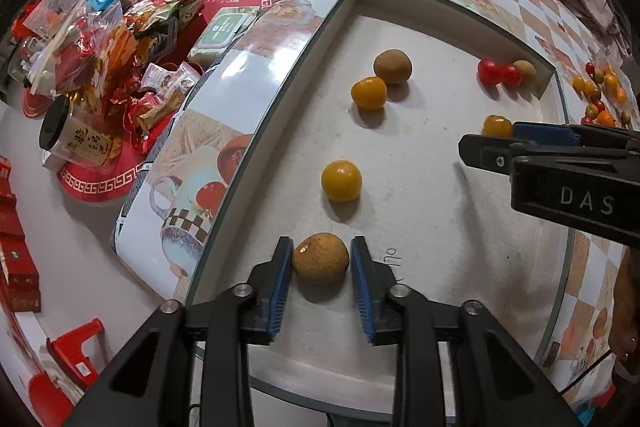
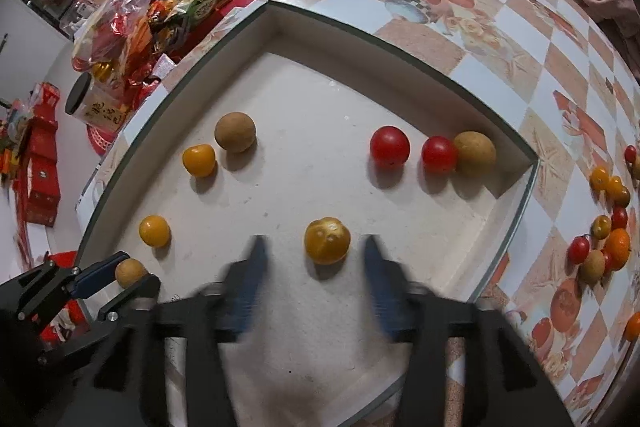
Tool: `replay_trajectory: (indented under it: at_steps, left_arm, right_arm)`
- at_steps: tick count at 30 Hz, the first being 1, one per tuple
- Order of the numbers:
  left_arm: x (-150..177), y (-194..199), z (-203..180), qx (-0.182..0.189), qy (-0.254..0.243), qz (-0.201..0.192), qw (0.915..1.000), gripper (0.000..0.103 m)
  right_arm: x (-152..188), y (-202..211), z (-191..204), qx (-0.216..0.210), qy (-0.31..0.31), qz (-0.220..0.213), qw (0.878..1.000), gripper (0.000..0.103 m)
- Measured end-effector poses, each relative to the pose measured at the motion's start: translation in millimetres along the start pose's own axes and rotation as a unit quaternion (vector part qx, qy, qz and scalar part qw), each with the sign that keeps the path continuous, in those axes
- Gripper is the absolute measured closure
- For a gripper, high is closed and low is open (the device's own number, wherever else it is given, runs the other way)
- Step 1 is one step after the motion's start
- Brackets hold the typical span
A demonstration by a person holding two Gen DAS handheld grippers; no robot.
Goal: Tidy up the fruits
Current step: 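Open the left gripper to drop the brown fruit in the tray, then move both open grippers back over the fruit on the table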
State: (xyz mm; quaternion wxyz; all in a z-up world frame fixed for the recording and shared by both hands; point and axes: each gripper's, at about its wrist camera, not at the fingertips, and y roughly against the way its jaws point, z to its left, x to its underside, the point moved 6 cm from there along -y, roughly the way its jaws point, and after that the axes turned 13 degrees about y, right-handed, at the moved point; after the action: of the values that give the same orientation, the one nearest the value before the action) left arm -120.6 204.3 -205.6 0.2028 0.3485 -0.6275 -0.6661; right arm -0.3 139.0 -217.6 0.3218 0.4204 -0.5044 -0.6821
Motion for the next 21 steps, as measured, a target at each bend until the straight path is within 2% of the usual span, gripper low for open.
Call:
replay_trajectory:
  at_steps: [1, 2, 3, 9, 10, 12, 21]
  left_arm:
    - [0, 1, 0, 0.003, 0.001, -0.003, 1.0000, 0.033]
    - [-2, 5, 1, 0.004, 0.003, -0.014, 0.9999, 0.028]
    - [-2, 8, 0, 0.003, -0.001, -0.023, 0.9997, 0.028]
    - [-1, 7, -6, 0.000, -0.014, -0.014, 0.9998, 0.028]
    - [-2, 7, -7, 0.000, -0.015, -0.014, 0.9998, 0.028]
    - [-2, 9, -10, 0.001, -0.020, -0.014, 0.9997, 0.028]
    - [-13, 22, -42, 0.007, -0.058, -0.026, 0.9980, 0.028]
  right_arm:
    - [1, 0, -1, -0.001, -0.002, 0.000, 1.000, 0.041]
    - [1, 0, -1, -0.001, -0.003, -0.001, 1.000, 0.041]
    - [2, 0, -1, -0.001, -0.002, -0.001, 1.000, 0.041]
    - [1, 1, -2, -0.008, -0.007, 0.001, 1.000, 0.040]
    - [1, 3, -3, -0.010, -0.010, -0.001, 1.000, 0.037]
    - [-1, 7, -4, -0.019, -0.016, -0.006, 1.000, 0.020]
    - [-1, 43, -28, -0.035, -0.071, -0.049, 0.996, 0.020]
